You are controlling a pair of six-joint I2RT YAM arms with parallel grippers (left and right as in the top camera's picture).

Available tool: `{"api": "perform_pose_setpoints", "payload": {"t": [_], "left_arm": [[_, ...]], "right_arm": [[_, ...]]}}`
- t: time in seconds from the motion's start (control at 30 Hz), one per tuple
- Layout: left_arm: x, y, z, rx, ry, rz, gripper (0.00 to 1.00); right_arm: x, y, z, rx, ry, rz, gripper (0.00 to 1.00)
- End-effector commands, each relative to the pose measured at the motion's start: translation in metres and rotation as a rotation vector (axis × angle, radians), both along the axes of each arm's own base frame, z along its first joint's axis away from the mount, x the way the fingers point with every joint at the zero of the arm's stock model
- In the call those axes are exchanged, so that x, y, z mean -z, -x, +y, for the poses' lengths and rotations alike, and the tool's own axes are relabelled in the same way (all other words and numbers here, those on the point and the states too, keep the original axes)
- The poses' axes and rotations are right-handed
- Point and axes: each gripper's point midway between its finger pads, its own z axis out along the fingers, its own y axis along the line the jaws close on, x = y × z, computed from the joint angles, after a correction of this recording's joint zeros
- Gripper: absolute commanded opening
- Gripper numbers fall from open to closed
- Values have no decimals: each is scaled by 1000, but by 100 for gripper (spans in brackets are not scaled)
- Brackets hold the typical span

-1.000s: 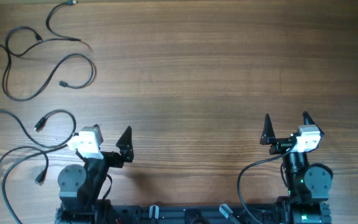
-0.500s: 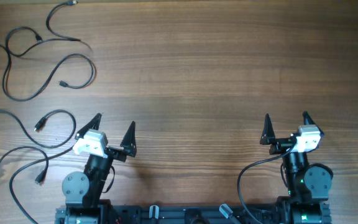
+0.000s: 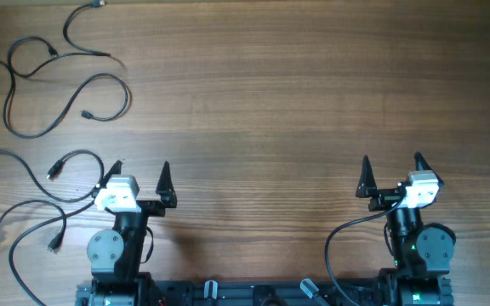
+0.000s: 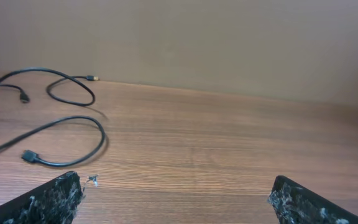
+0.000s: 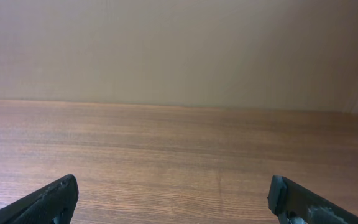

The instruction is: Untangle cables

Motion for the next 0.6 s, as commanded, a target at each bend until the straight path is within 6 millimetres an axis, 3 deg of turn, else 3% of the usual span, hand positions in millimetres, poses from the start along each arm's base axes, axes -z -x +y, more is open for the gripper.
{"api": "perform_pose_setpoints", "payload": {"t": [0.0, 0.43, 0.57], "left_arm": [[3, 0, 3, -15, -98, -2, 100], [3, 0, 5, -24, -126, -2, 100], [3, 0, 8, -49, -37, 2, 100]], "right_arm": [[-2, 0, -2, 11, 2, -10, 100], [-1, 0, -2, 11, 2, -4, 100], [-1, 0, -2, 11, 2, -4, 100]]}}
